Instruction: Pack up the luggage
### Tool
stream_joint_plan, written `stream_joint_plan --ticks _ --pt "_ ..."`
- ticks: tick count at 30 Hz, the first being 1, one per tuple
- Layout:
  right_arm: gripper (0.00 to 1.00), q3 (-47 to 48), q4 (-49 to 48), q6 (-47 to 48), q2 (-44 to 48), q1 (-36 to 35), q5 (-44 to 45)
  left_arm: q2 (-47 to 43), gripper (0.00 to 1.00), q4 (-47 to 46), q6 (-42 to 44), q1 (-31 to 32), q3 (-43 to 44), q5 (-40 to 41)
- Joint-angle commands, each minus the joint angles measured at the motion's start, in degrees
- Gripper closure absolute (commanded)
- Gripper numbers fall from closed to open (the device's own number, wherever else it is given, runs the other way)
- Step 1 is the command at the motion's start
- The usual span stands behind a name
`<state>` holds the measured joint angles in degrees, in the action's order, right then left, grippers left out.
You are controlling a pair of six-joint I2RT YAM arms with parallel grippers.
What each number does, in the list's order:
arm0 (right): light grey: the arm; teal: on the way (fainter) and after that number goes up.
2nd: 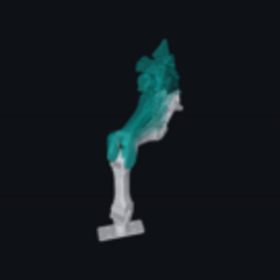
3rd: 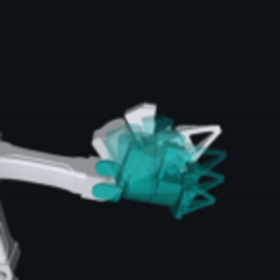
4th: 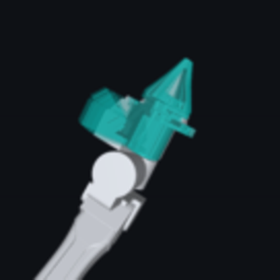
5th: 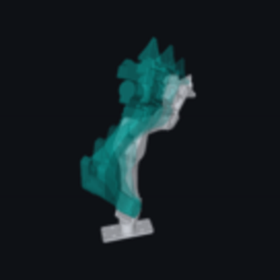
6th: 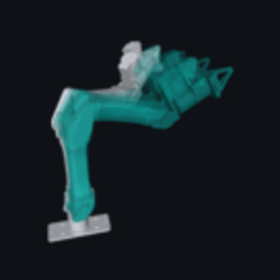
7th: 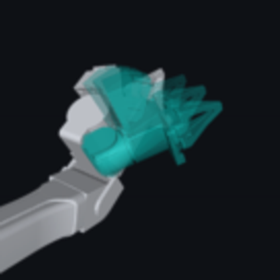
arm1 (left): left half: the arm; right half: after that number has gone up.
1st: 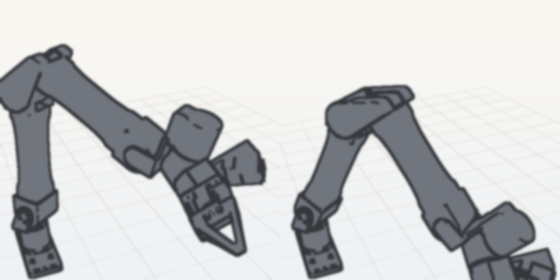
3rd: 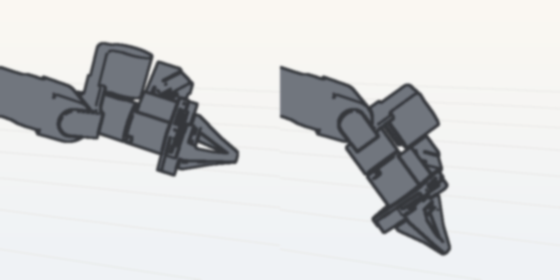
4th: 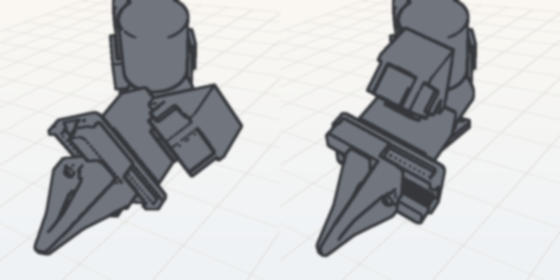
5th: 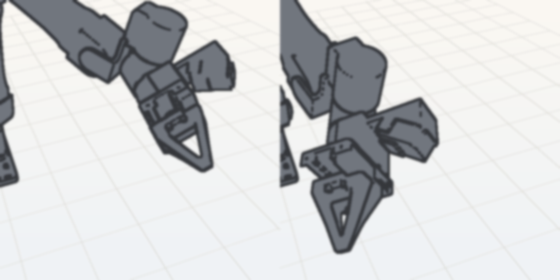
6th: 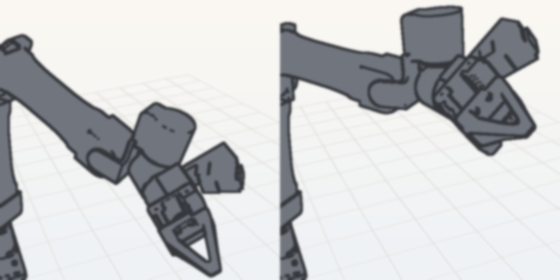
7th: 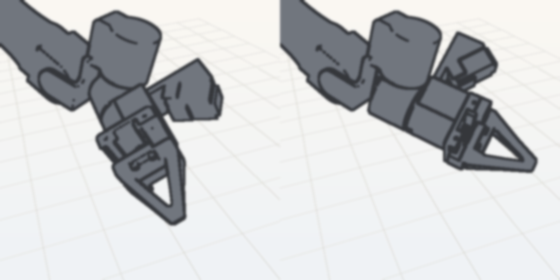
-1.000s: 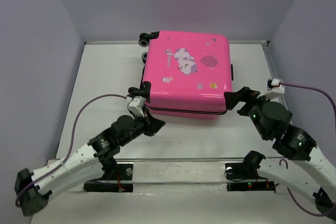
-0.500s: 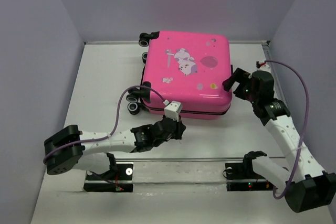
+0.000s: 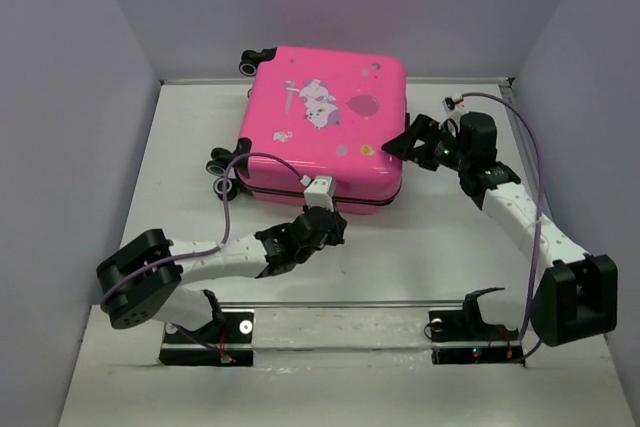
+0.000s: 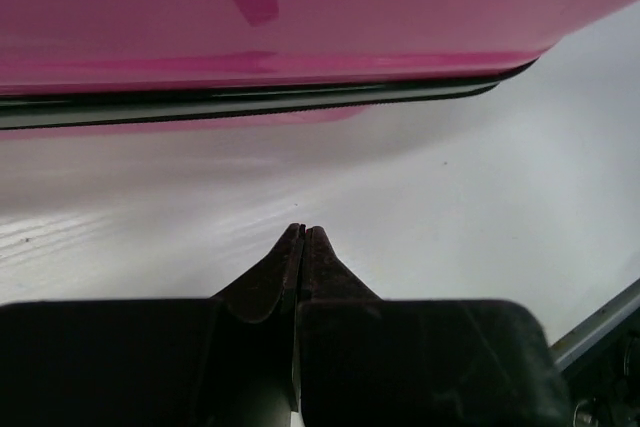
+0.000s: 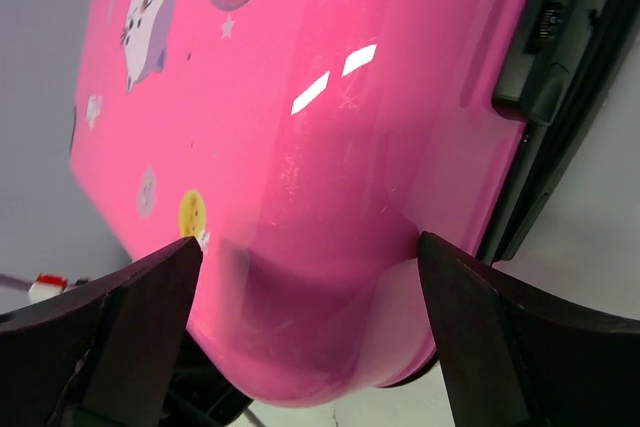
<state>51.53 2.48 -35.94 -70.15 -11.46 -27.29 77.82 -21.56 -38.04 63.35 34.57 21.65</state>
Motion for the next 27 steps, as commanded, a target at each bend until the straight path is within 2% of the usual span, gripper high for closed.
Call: stream_joint_plan --ticks 1,3,7,9,11,13,14,15,17,20,24,27 --pt "0.06 8.1 -7.1 -1.1 -5.3 -5.5 -15.3 -1.8 0.93 -4.2 -2.0 -2.8 -1.0 2.7" --pt "0.05 8.3 -4.7 2.7 -5.1 -6.1 -13.9 -2.8 0.93 -4.4 -2.4 -4.1 -1.6 2.1" --pt "0.04 -0.3 -4.3 9.1 6.4 -6.1 -2.4 -2.9 0.90 -5.0 -1.5 -5.5 -1.6 0.2" --pt "0.06 -6.4 -4.6 9.9 10.9 -6.1 1.5 -2.1 0.90 -5.8 -1.2 -5.6 -1.1 0.1" --pt "0.14 -10.6 -6.0 10.0 16.5 -6.1 4.1 -0.7 0.90 -6.7 -1.2 -6.0 -0.4 0.6" --pt "0.46 -16.6 -8.5 10.2 18.9 -6.1 5.8 0.0 0.90 -7.1 -1.2 -8.0 0.4 1.1" --pt "0.77 -18.2 -9.2 10.3 19.9 -6.1 5.9 0.1 0.90 -7.1 -1.2 -8.7 0.7 1.4" --pt "0.87 -21.0 -9.9 10.5 20.0 -6.1 5.2 0.0 0.90 -7.1 -1.2 -9.4 0.9 1.8" --pt "0.93 -23.5 -13.3 11.8 19.2 -6.1 3.7 -1.3 0.90 -7.1 -0.5 -10.8 1.4 3.0" --pt "0.93 -27.9 -20.2 13.3 17.8 -6.1 2.6 -3.6 0.90 -6.7 0.2 -12.1 1.6 4.6" --pt "0.72 -30.7 -30.0 15.5 12.7 -6.1 -1.7 -5.6 0.90 -6.1 1.0 -12.8 1.4 5.8" --pt "0.63 -30.7 -37.8 16.3 6.6 -6.7 -7.1 -6.5 0.89 -6.2 1.1 -13.0 1.1 6.4"
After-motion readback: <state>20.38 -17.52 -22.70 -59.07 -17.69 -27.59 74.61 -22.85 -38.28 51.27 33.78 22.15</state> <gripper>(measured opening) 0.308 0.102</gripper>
